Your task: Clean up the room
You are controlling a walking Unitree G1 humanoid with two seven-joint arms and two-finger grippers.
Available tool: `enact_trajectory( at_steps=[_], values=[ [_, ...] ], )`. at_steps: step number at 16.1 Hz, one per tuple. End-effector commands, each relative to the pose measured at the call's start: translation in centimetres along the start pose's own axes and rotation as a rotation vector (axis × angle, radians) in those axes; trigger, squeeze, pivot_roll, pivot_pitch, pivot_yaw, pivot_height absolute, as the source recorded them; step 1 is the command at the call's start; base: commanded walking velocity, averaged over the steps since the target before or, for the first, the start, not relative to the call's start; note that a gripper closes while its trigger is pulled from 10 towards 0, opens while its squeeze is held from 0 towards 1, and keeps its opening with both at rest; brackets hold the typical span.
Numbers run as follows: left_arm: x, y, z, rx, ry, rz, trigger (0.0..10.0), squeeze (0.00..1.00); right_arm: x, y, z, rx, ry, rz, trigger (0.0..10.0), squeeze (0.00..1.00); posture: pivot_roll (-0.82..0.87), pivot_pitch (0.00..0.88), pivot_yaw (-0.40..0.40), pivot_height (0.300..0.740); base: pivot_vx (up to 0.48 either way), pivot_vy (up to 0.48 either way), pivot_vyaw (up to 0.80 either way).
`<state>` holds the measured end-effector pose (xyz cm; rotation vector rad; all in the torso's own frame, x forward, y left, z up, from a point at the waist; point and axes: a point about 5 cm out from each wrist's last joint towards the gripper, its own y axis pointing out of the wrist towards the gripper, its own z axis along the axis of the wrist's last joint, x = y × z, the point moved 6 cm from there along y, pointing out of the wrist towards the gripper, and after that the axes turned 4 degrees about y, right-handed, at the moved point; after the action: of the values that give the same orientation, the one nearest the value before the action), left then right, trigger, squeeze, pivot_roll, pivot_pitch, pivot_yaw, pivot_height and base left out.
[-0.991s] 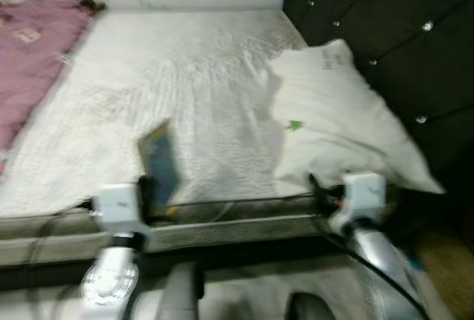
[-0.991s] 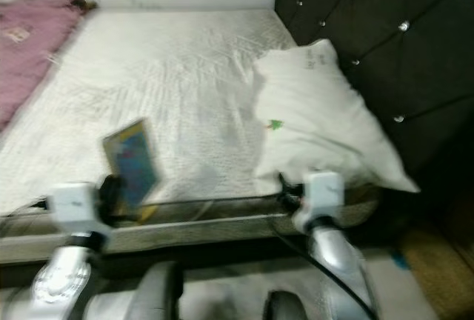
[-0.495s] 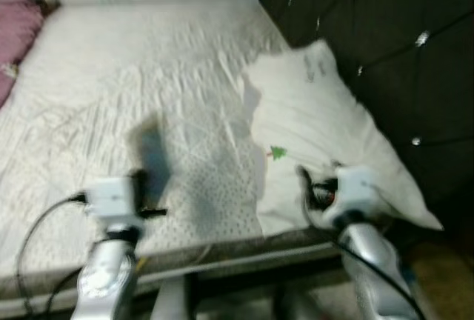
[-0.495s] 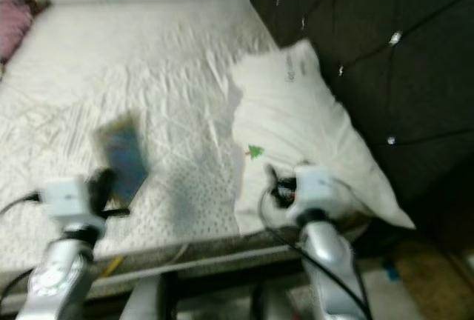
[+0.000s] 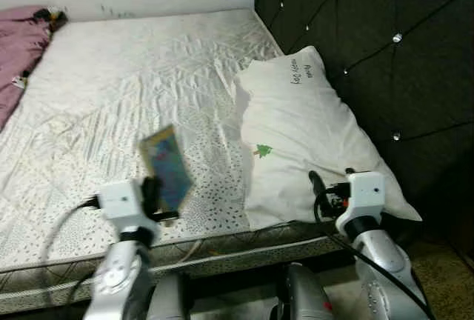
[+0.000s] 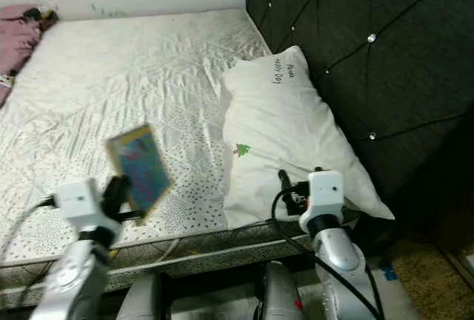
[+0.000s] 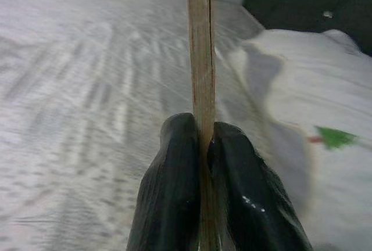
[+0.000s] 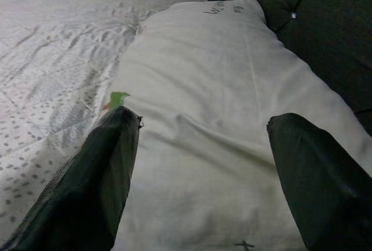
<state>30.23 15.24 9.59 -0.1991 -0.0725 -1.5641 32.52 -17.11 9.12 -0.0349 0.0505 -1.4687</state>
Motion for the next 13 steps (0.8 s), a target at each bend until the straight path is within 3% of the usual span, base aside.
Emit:
enact_trajectory(
  at_steps=[1, 3, 8, 11, 13],
  values=[
    [0.0, 0.8, 1.4, 0.056, 0.001, -0.017, 10.0, 0.00, -0.2, 0.1, 0.2, 0.008, 0.006, 0.003, 10.0, 0.00, 0.03, 0.079, 0.010, 0.587, 0.000, 0.000, 0.00],
    [-0.3, 2.1, 1.9, 0.072, -0.021, -0.007, 10.0, 0.00, -0.1, 0.2, 0.4, 0.012, 0.003, 0.001, 10.0, 0.00, 0.03, 0.079, 0.010, 0.573, 0.000, 0.000, 0.00],
    [-0.7, 4.6, 1.4, 0.048, -0.173, 0.042, 10.0, 0.00, 0.4, -0.1, 0.5, 0.010, -0.014, -0.003, 10.0, 0.00, -0.01, 0.084, 0.000, 0.569, 0.000, 0.000, 0.00],
    [1.5, 5.9, 0.1, 0.023, -0.254, -0.029, 10.0, 0.00, 0.3, -0.2, 0.6, 0.013, -0.018, 0.004, 10.0, 0.00, -0.02, 0.086, -0.008, 0.544, 0.000, 0.000, 0.00],
    [3.3, 7.0, 0.3, 0.042, -0.311, -0.086, 10.0, 0.00, 0.6, -0.2, 1.1, 0.018, -0.036, 0.000, 10.0, 0.00, -0.06, 0.089, -0.015, 0.539, 0.000, 0.000, 0.00]
  ],
)
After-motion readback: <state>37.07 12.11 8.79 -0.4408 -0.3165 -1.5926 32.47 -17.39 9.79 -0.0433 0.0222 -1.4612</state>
